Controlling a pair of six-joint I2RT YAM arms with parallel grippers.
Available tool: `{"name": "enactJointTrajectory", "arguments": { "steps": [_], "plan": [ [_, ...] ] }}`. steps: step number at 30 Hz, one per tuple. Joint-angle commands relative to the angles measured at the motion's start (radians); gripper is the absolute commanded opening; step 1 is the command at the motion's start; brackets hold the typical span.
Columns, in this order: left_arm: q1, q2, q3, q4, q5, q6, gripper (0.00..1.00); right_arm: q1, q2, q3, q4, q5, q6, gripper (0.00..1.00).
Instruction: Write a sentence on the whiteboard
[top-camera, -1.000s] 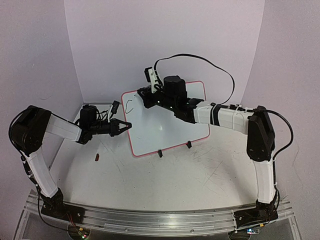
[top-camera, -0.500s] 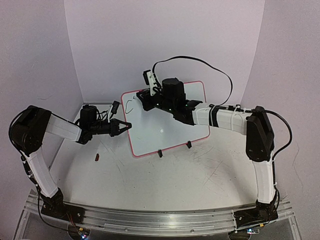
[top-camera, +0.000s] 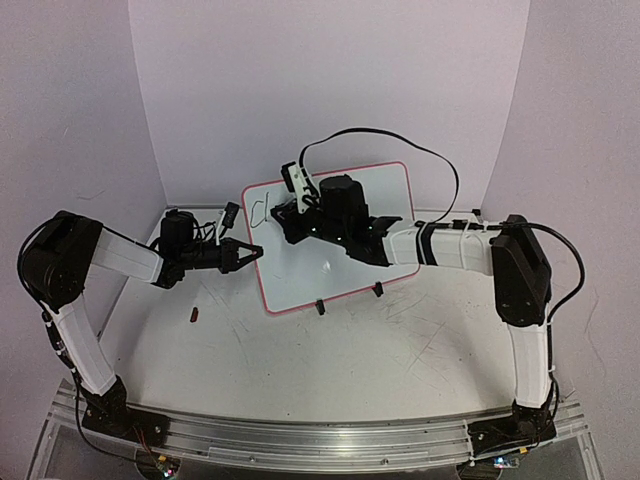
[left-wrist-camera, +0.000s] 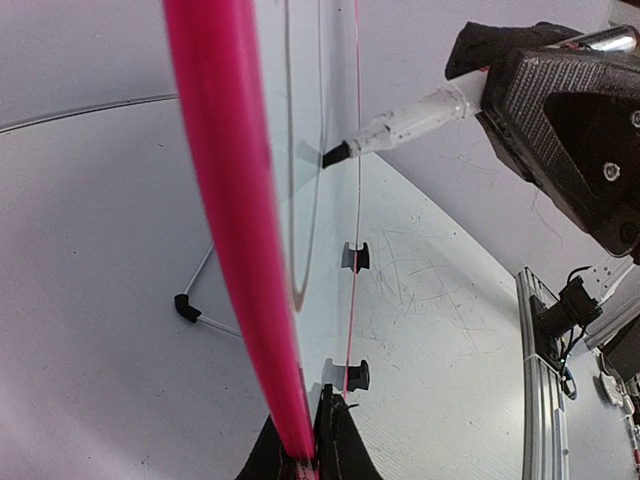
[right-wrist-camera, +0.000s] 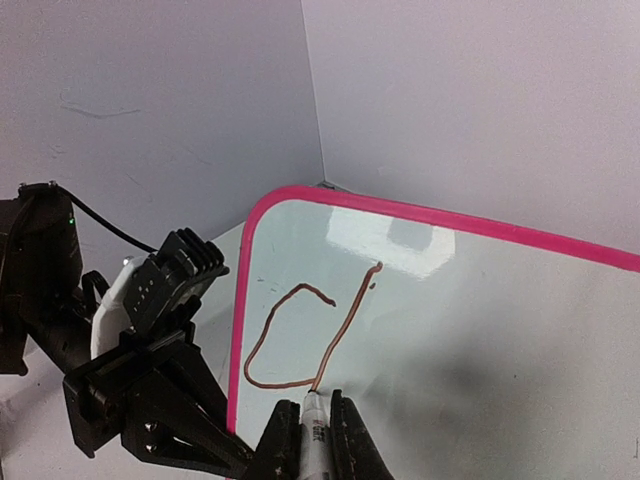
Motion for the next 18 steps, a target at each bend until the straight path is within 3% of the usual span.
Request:
{"name": "enactJointTrajectory", "arguments": {
  "steps": [1, 18],
  "plan": [
    [0.000, -0.029, 0.029, 0.009, -0.074, 0.088, 0.00, -0.006, -0.046, -0.013, 0.012, 0.028, 0.016, 0.00],
    [-0.003, -0.029, 0.027, 0.006, -0.076, 0.094, 0.00, -0.013, -0.019, 0.082, 0.041, 0.093, 0.011, 0.00]
  ]
}}
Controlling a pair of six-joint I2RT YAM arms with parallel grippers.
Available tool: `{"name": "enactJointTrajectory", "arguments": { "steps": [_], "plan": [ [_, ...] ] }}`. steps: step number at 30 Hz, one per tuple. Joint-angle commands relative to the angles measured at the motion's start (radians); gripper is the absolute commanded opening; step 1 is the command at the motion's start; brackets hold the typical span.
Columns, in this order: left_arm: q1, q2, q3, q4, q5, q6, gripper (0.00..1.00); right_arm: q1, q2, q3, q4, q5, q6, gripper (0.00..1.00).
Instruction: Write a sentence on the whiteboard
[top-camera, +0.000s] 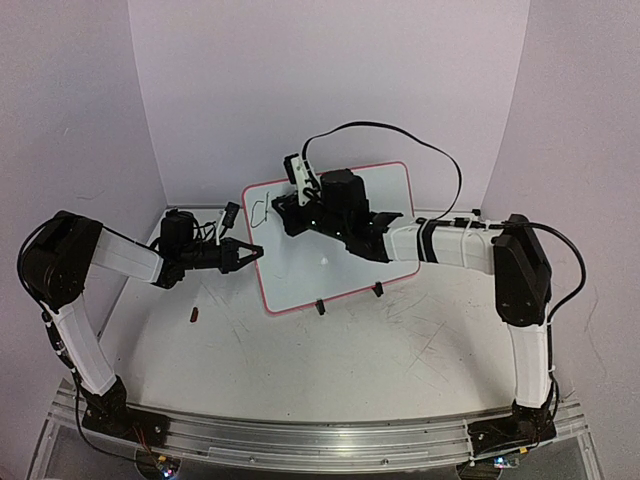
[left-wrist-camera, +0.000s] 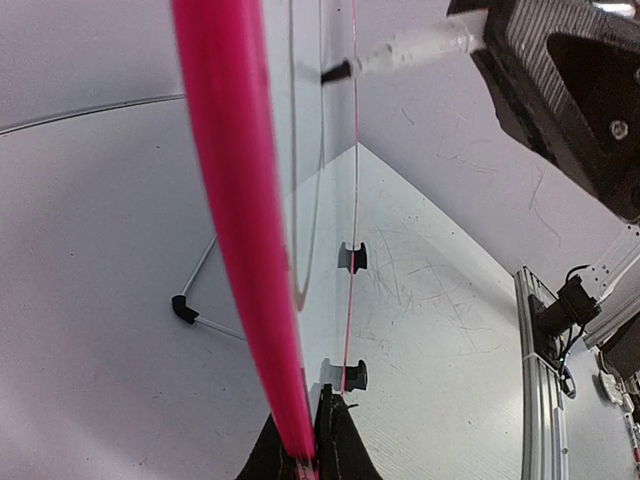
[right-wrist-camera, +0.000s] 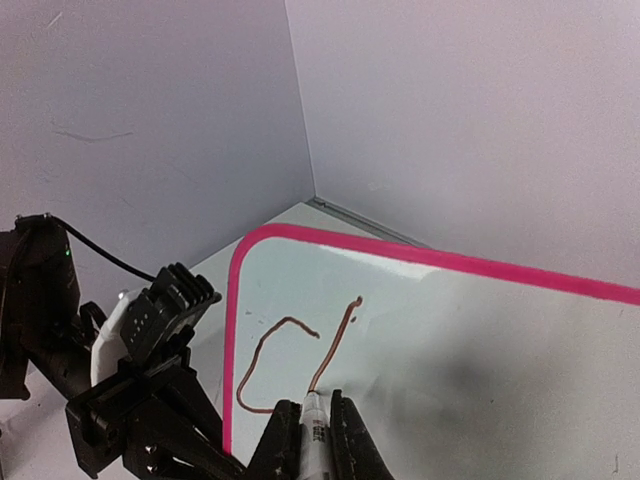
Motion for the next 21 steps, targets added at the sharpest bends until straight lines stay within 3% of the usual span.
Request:
{"name": "enactJointTrajectory", "arguments": {
  "steps": [1, 13, 21],
  "plan": [
    [-0.002, -0.028, 0.027, 0.003, -0.080, 0.093, 0.00, -0.014, -0.019, 0.054, 0.037, 0.064, -0.005, 0.00],
    [-0.001, -0.029, 0.025, -0.002, -0.085, 0.099, 0.00, -0.018, -0.077, -0.040, 0.044, 0.137, -0.003, 0.00],
    [-0.002, -0.026, 0.029, -0.004, -0.082, 0.099, 0.00, -0.016, -0.092, -0.098, 0.046, 0.092, 0.012, 0.00]
  ]
}}
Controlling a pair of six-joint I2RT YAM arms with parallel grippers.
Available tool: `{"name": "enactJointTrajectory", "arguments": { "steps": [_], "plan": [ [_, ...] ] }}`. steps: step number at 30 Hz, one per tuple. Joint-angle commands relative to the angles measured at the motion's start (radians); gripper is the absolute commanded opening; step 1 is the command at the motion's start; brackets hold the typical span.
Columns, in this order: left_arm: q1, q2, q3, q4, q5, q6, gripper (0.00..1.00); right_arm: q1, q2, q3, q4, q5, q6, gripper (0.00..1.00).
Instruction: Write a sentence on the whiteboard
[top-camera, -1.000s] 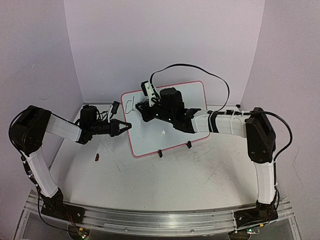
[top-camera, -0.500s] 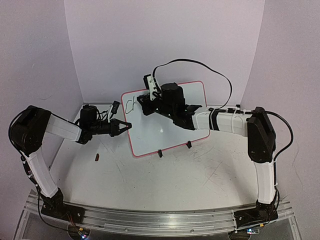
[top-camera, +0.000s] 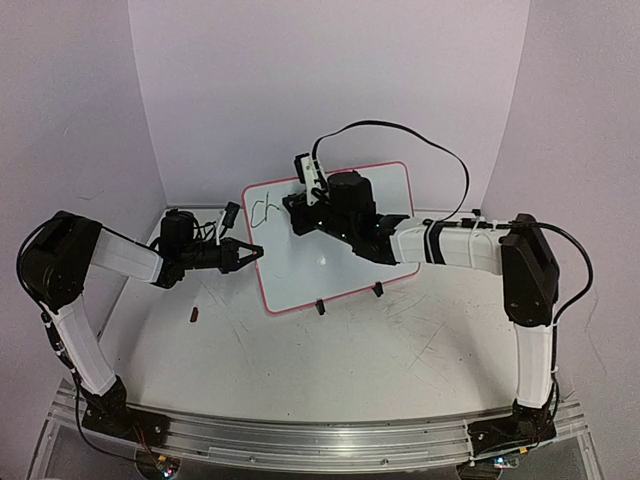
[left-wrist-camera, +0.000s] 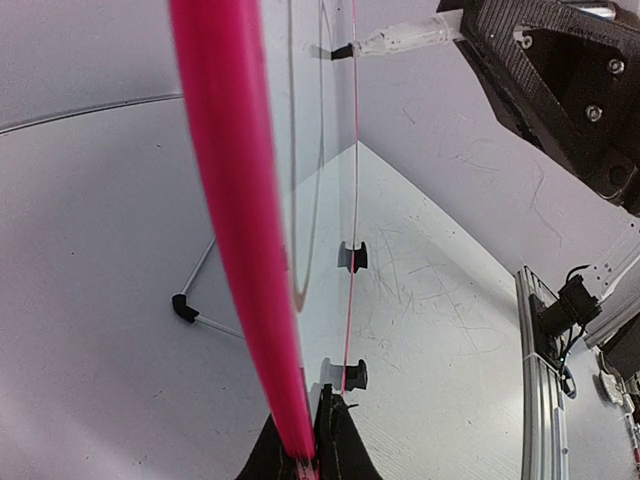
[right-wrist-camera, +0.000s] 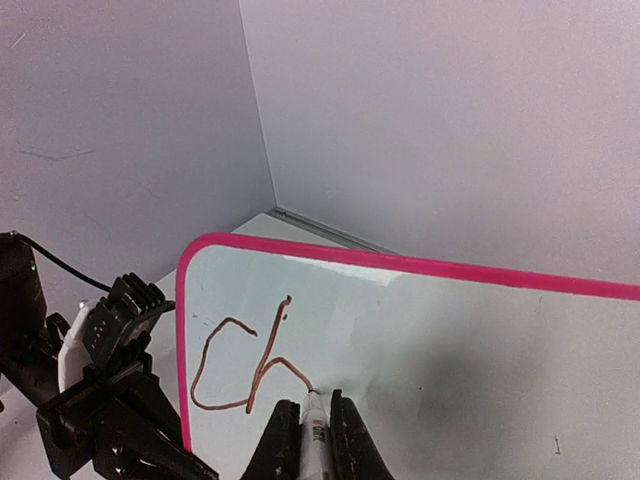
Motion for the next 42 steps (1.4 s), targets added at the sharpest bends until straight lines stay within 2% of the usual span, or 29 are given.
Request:
{"name": "enactJointTrajectory", "arguments": {
  "steps": [1, 13, 20, 29, 35, 42],
  "plan": [
    [0.001, -0.020, 0.030, 0.005, -0.077, 0.096, 0.00, -0.008, -0.045, -0.031, 0.014, -0.001, 0.015, 0.00],
    [-0.002, -0.009, 0.035, 0.002, -0.075, 0.097, 0.00, -0.006, -0.090, -0.073, 0.009, -0.002, 0.028, 0.00],
    [-0.001, -0.011, 0.037, -0.002, -0.079, 0.101, 0.00, -0.009, -0.203, -0.089, 0.079, -0.131, 0.072, 0.00],
    [-0.003, -0.025, 0.036, -0.018, -0.097, 0.110, 0.00, -0.035, -0.164, -0.095, 0.069, -0.103, 0.015, 0.00],
    [-0.003, -0.036, 0.036, -0.022, -0.110, 0.109, 0.00, -0.035, -0.120, -0.060, 0.041, -0.161, 0.012, 0.00],
    [-0.003, -0.039, 0.034, -0.027, -0.117, 0.109, 0.00, -0.035, -0.116, -0.072, 0.038, -0.158, 0.006, 0.00]
  ]
}}
